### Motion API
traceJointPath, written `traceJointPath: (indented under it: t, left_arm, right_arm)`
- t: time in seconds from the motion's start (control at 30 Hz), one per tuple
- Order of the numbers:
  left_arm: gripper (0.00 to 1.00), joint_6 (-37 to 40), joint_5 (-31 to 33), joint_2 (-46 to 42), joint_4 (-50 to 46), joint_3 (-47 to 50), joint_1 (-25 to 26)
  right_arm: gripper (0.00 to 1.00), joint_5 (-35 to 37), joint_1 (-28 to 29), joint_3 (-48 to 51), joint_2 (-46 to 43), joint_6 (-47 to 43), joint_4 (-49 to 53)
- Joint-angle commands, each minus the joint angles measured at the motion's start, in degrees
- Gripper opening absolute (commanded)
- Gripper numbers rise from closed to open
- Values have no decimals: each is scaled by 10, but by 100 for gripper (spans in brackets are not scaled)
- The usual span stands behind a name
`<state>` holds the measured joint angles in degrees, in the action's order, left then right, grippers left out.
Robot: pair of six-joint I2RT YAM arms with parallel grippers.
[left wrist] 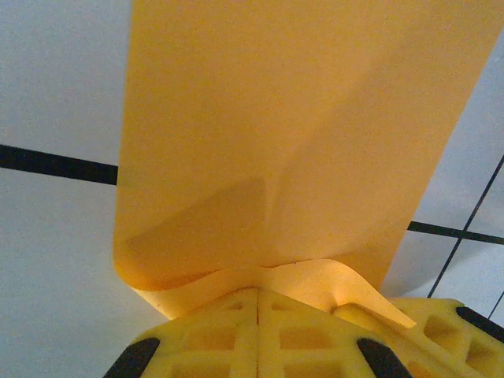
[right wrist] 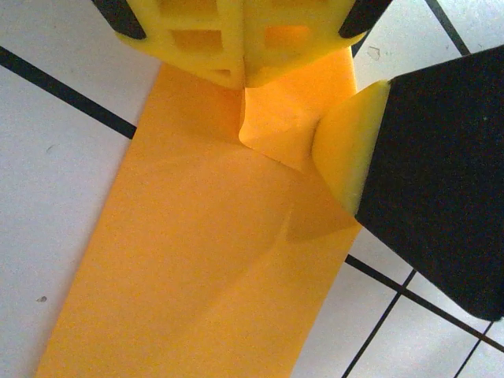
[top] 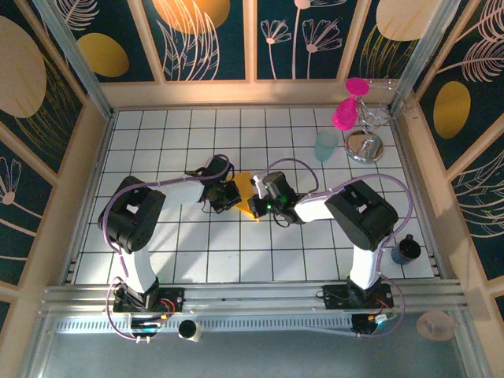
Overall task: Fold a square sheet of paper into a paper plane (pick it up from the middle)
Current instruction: Third fold the triangle at the center of the table.
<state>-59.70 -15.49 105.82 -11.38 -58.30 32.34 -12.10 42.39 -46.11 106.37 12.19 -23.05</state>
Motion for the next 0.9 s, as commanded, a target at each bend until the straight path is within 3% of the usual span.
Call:
traceJointPath:
  t: [0.0,0.2,0.37,0.47,0.7,0.87]
  left_arm:
    - [8,-11,30,20,-27,22,4]
    - [7,-14,34,28,-21,39,4]
    - [7,-16,35,31,-12,44,3]
    - [6,-17,36,31,-6,43,3]
    - [6,-16,34,32,6,48,3]
    - [6,-11,30,33,9,51,3]
  right_arm:
    - [6,0,-6,-22,-6,15,38]
    - [31,2,-24,-38,-49,59,68]
    - [41,-4,-52,-35,-95,107,100]
    - [41,-29,-62,-50,-103,124,150]
    - [21,-143,-51,-65,-92,138,201]
    - [12,-183,-28,-80,-58,139,208]
